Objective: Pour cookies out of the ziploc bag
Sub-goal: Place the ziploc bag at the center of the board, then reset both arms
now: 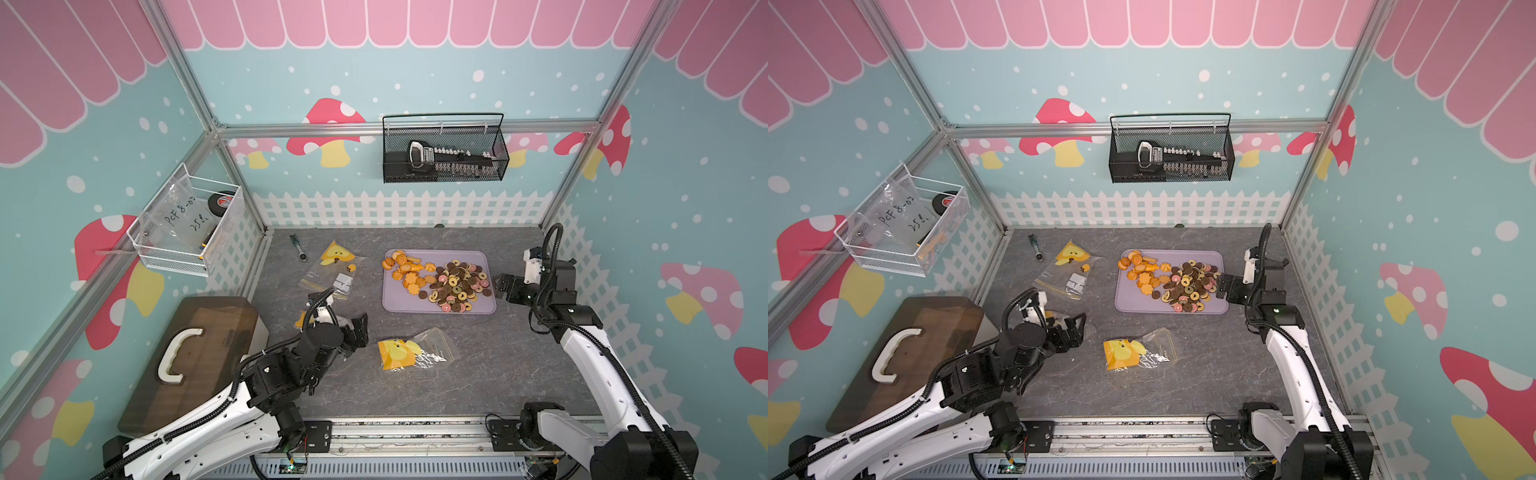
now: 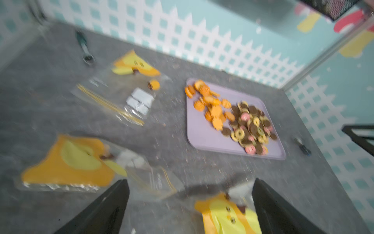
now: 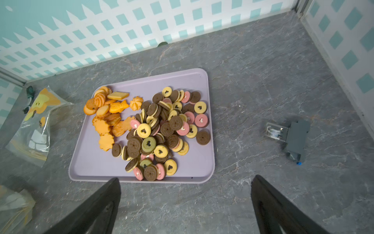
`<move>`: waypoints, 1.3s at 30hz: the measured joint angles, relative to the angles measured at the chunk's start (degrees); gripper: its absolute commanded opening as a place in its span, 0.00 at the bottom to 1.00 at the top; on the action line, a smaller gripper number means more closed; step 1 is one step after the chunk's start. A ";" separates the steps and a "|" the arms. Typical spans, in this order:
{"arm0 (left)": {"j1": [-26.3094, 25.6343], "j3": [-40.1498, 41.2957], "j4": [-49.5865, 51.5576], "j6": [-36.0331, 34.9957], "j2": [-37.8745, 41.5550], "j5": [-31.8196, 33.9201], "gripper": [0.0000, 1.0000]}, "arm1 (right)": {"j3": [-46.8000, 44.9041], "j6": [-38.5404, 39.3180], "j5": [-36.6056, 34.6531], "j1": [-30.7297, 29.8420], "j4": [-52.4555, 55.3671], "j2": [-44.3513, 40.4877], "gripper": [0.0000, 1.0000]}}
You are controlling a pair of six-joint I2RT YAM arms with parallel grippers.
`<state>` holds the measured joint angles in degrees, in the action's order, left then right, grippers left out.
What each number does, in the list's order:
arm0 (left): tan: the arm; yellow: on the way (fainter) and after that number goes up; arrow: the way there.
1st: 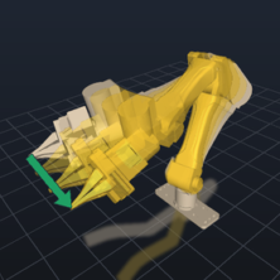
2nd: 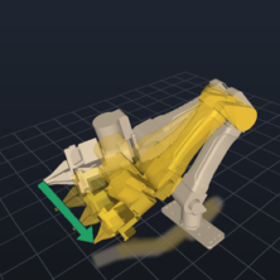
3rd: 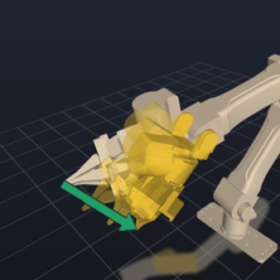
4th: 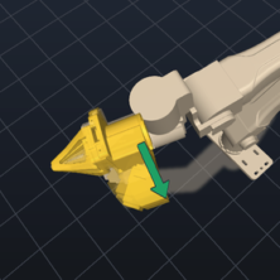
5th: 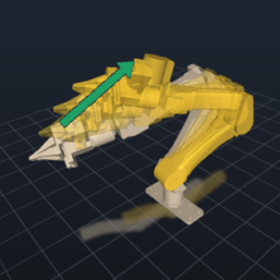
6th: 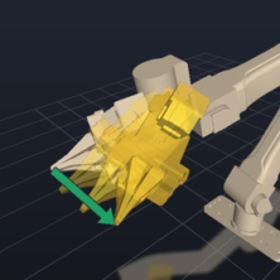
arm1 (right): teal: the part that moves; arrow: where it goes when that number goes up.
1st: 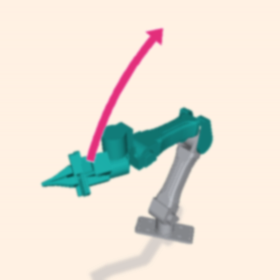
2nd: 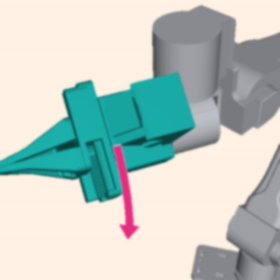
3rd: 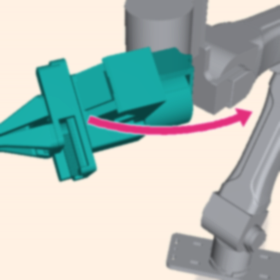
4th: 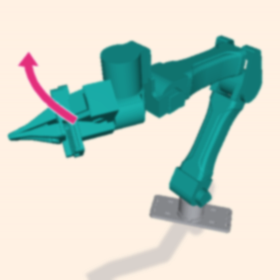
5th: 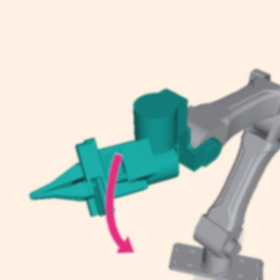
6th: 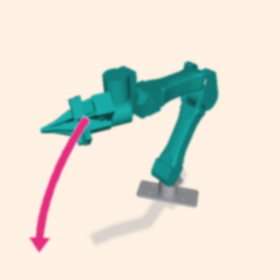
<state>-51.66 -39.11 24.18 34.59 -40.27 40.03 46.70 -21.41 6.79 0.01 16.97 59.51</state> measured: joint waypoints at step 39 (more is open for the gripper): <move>49.29 16.50 -72.54 -31.34 -47.98 -26.77 0.99 | -26.53 17.90 -12.79 0.00 -66.34 28.28 0.99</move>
<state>-2.37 -22.61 -48.36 3.25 -88.25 13.26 20.16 -3.51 -6.00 0.01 -49.36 87.79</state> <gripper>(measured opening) 0.992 0.986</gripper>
